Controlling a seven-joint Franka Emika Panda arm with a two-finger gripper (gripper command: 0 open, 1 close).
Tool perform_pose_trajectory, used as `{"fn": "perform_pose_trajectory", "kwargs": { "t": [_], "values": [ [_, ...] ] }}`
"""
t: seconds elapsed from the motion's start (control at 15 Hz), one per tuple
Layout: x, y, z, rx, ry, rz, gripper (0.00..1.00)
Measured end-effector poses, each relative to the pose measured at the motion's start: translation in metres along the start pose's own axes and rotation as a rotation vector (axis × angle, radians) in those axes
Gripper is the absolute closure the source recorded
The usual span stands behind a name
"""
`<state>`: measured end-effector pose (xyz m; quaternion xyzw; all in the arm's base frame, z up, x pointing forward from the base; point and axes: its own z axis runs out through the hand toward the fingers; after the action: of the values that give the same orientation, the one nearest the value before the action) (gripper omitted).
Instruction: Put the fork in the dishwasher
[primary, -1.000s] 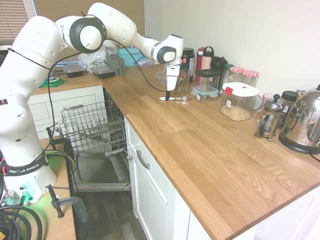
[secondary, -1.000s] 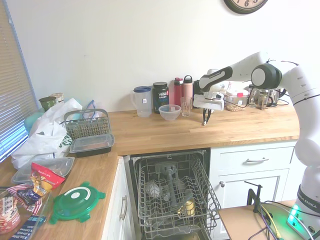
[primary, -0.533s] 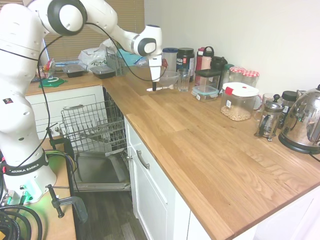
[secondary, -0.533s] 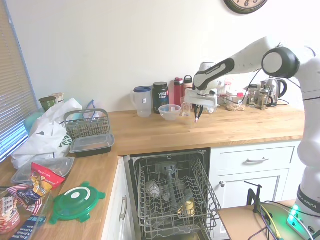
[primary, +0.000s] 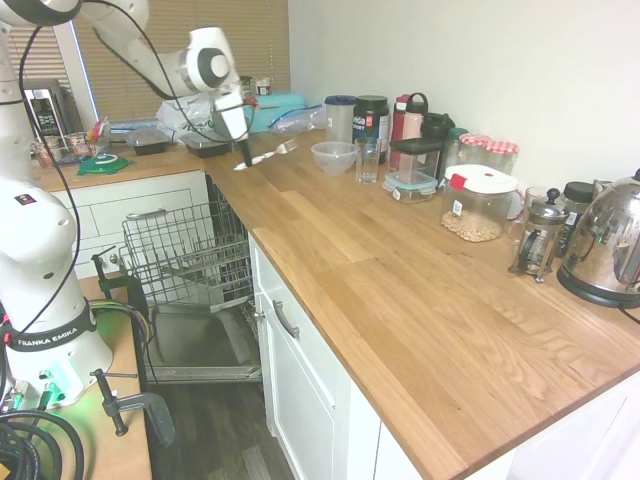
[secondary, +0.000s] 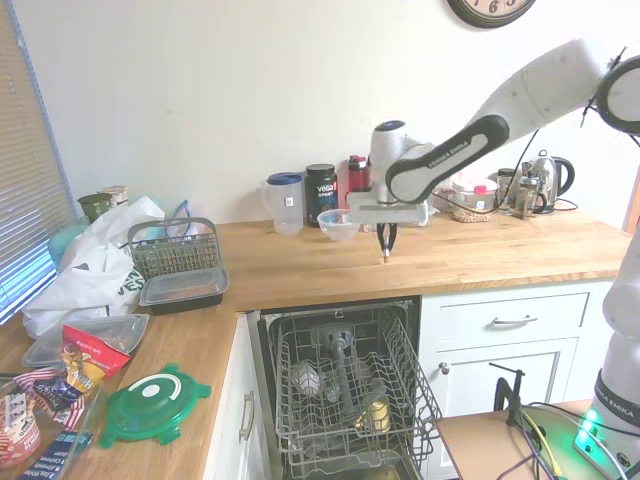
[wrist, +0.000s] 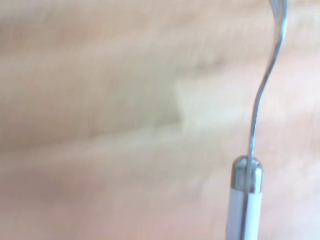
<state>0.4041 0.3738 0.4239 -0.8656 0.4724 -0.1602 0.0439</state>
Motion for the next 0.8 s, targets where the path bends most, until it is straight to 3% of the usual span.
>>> {"fn": "perform_pose_trajectory", "kwargs": {
  "t": [0.27, 0.47, 0.8],
  "values": [
    [-0.095, 0.022, -0.019, 0.018, 0.108, -0.099, 1.0],
    [-0.153, 0.023, 0.022, -0.023, 0.156, -0.179, 1.0],
    [-0.218, 0.048, 0.096, -0.054, 0.148, -0.266, 1.0]
  ]
}}
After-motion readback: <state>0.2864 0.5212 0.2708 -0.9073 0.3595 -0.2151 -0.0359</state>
